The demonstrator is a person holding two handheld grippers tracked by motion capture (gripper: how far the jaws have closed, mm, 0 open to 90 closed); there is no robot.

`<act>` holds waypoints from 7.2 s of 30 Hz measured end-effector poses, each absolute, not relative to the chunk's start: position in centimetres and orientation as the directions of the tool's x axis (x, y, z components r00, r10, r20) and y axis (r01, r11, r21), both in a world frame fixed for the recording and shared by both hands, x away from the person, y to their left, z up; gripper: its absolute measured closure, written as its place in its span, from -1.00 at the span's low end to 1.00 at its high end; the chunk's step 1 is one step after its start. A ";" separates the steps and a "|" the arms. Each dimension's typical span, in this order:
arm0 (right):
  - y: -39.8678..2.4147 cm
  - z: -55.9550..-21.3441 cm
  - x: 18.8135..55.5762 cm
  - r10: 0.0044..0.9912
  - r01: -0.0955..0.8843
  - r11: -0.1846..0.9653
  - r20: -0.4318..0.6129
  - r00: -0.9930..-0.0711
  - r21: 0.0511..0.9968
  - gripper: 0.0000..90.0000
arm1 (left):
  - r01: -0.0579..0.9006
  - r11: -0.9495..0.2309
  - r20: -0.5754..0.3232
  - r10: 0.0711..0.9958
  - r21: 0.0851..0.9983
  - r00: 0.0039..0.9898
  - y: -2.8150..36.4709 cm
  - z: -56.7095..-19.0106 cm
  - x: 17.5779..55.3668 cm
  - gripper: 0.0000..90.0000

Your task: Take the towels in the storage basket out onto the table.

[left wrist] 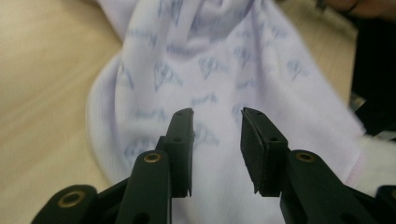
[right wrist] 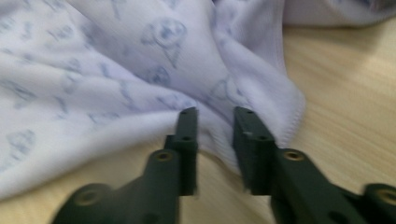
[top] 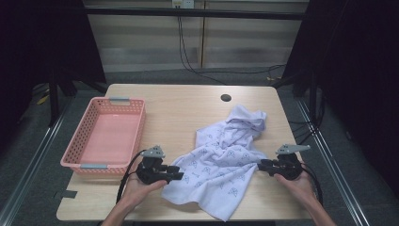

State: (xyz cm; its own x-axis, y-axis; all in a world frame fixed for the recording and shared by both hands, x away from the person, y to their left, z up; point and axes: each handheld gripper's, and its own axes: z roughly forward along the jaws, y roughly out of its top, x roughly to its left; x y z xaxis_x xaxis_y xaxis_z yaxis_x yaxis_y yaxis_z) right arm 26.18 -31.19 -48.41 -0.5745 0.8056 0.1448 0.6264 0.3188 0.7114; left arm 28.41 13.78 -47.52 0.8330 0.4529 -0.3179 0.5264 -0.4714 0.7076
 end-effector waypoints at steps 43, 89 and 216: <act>-28.3 -45.4 30.5 0.720 0.549 0.334 0.168 -0.673 0.766 0.95 | 0.512 -0.292 -0.315 0.521 0.808 0.794 13.9 -43.7 32.6 0.68; -26.4 -47.5 27.8 0.700 0.527 0.408 0.116 -0.705 0.745 -0.12 | 0.468 -0.548 -0.215 0.462 0.693 0.860 11.2 -50.0 29.8 0.99; -32.9 -48.8 28.0 0.835 0.638 0.256 0.167 -0.525 0.726 0.94 | 0.561 -0.405 -0.240 0.613 0.722 0.752 10.9 -49.0 35.1 0.98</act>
State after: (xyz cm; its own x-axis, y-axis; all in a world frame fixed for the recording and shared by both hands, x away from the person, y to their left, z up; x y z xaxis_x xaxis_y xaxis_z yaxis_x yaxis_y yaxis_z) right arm 27.98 -32.86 -48.82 -0.5246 0.8348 0.1668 0.6379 0.2558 0.7264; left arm 35.09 10.89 -49.01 0.7525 0.6131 -0.2404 0.5609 -0.4053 0.7219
